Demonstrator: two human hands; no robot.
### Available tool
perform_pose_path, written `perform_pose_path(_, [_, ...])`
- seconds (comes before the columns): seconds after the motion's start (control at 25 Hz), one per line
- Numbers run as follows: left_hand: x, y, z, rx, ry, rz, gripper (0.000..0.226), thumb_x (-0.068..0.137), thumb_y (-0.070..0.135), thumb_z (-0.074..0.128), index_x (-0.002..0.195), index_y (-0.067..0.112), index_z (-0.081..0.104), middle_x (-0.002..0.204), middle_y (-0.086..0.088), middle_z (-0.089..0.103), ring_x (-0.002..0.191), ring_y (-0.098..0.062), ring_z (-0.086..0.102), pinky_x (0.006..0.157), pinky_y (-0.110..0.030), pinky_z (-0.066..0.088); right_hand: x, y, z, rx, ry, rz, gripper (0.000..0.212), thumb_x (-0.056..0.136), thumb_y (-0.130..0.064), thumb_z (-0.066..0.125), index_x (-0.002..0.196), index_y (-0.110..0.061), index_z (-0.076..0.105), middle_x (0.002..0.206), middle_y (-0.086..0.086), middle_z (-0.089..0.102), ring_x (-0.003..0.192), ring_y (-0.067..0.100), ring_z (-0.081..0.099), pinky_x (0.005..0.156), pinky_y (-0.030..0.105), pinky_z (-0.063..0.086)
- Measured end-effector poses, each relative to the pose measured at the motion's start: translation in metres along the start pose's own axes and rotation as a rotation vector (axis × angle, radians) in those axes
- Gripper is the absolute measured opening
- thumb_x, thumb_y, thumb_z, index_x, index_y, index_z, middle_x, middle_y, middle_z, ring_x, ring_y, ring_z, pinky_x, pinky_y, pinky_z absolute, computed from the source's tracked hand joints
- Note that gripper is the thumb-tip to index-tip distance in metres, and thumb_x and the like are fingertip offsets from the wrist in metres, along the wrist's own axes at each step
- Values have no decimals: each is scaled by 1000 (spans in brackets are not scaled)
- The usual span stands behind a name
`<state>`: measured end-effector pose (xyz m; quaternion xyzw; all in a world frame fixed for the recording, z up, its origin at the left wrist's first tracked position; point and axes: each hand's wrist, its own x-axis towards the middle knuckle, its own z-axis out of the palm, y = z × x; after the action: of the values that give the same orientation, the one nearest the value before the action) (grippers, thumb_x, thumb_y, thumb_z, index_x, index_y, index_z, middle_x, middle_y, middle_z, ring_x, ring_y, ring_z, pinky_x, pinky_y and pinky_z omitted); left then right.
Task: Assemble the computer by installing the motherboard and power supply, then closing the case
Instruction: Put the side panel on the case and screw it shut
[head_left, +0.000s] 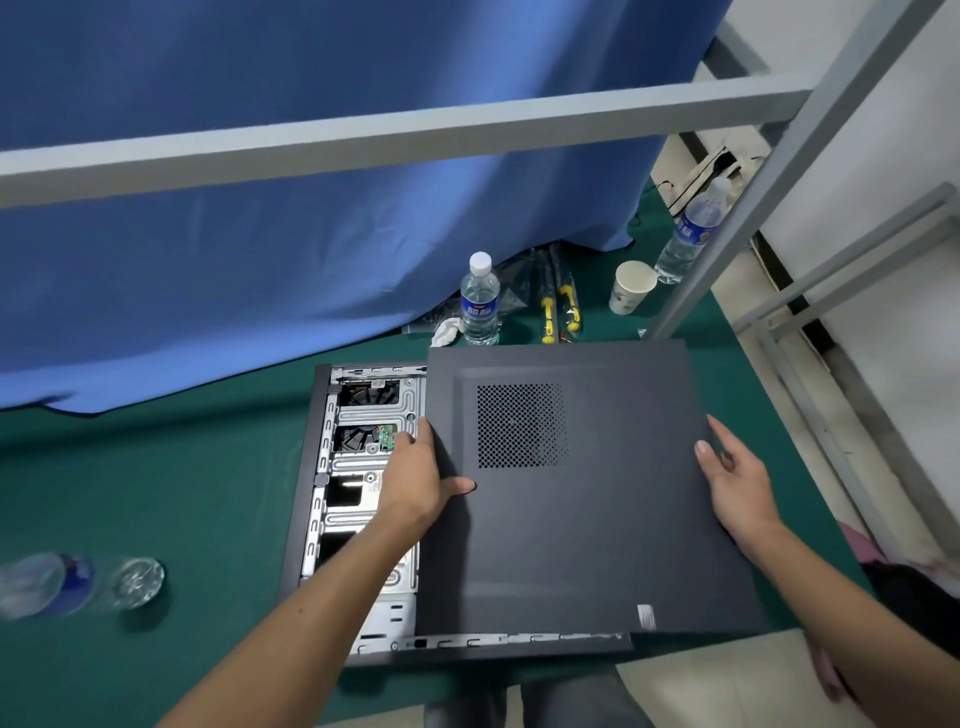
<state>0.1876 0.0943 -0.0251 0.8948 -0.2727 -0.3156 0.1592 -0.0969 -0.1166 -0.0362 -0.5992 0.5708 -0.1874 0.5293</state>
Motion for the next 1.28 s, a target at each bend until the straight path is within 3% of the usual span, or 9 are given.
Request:
perform_pose_path(0.28, [-7, -8, 11, -12, -25, 22, 98, 72, 43, 86, 144, 6, 31, 131, -16, 44, 115, -35, 55, 98, -41, 47, 4, 15, -6, -87, -10, 15, 47, 103, -22, 49, 150, -24, 40, 145, 4, 51, 134, 21, 46, 115, 43, 36])
perform_pose_path(0.64, [-2, -15, 9, -53, 3, 52, 98, 76, 38, 84, 150, 9, 26, 134, -14, 39, 121, -34, 50, 100, -41, 44, 3, 20, 5, -78, -18, 3, 47, 104, -24, 46, 151, -25, 37, 142, 1, 51, 122, 11, 49, 106, 31, 38])
perform_pose_path(0.88, [-6, -21, 9, 17, 35, 70, 82, 74, 42, 85, 134, 9, 41, 124, -13, 44, 106, -32, 56, 91, -39, 49, -1, 24, 11, -12, -11, 9, 47, 105, -21, 46, 151, -23, 37, 137, -5, 52, 122, 8, 49, 104, 27, 38])
perform_pose_path(1.08, [-9, -27, 8, 3, 42, 52, 86, 70, 44, 87, 135, 12, 42, 119, -9, 47, 103, -31, 57, 89, -40, 50, 0, 22, 14, -6, -22, 9, 46, 104, -20, 47, 150, -24, 39, 132, -9, 53, 122, 9, 51, 107, 29, 39])
perform_pose_path(1.28, [-9, -33, 4, -2, 44, 62, 75, 69, 41, 88, 124, 12, 46, 106, -3, 43, 91, -25, 53, 81, -35, 47, -5, 26, 19, 0, -11, -3, 47, 104, -21, 47, 150, -24, 39, 131, -10, 53, 119, 7, 51, 103, 25, 39])
